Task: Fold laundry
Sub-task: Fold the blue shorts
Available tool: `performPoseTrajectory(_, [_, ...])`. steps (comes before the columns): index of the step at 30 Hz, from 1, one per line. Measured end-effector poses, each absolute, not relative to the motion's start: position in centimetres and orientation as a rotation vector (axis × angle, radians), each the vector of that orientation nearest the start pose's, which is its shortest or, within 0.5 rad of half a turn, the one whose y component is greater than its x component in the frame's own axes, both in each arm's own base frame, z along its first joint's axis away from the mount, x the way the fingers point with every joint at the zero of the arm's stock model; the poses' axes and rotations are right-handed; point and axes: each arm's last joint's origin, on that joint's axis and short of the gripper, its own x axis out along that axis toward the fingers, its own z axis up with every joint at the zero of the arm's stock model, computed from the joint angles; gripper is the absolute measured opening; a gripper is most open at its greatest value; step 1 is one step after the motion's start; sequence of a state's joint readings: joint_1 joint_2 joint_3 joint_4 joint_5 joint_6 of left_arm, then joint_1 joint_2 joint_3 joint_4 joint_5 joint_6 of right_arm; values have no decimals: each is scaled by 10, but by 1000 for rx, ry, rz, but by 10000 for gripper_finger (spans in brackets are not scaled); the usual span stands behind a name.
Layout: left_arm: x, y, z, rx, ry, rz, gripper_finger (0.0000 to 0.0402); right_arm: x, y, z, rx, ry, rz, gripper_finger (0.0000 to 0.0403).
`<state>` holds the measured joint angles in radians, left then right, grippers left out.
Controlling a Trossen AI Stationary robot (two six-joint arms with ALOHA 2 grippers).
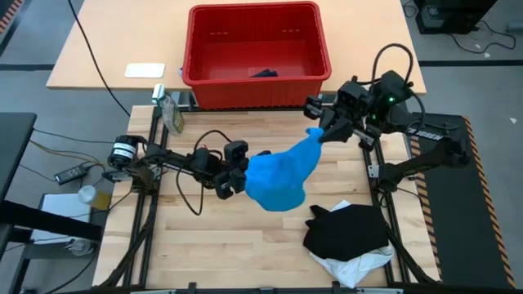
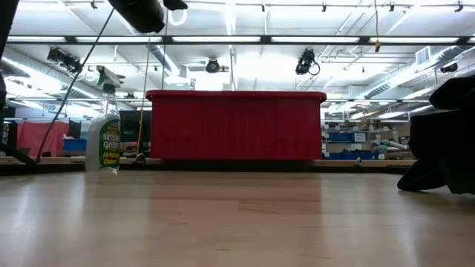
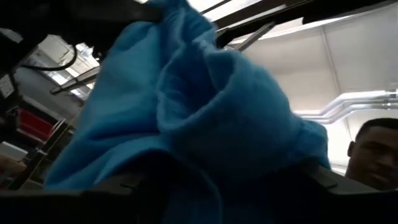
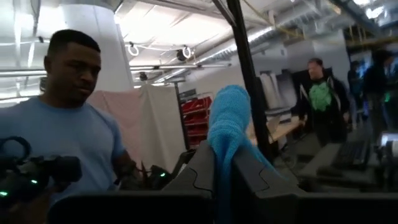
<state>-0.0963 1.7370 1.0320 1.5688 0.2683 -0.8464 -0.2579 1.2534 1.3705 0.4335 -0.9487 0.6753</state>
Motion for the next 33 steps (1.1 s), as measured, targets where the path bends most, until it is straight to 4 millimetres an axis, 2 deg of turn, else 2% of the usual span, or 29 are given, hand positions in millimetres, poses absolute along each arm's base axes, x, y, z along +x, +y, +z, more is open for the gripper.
performPoseTrajectory(7, [349, -41, 330, -617, -719, -641, 240, 236, -46, 475, 429, -45, 710, 25])
performPoseTrajectory(23, [352, -35, 329, -620, -691, -612, 240, 184, -61, 497, 392, -138, 578, 25])
performPoseTrajectory(33, [353, -35, 328, -624, -679, -610, 240, 181, -70, 495, 399, -106, 565, 25])
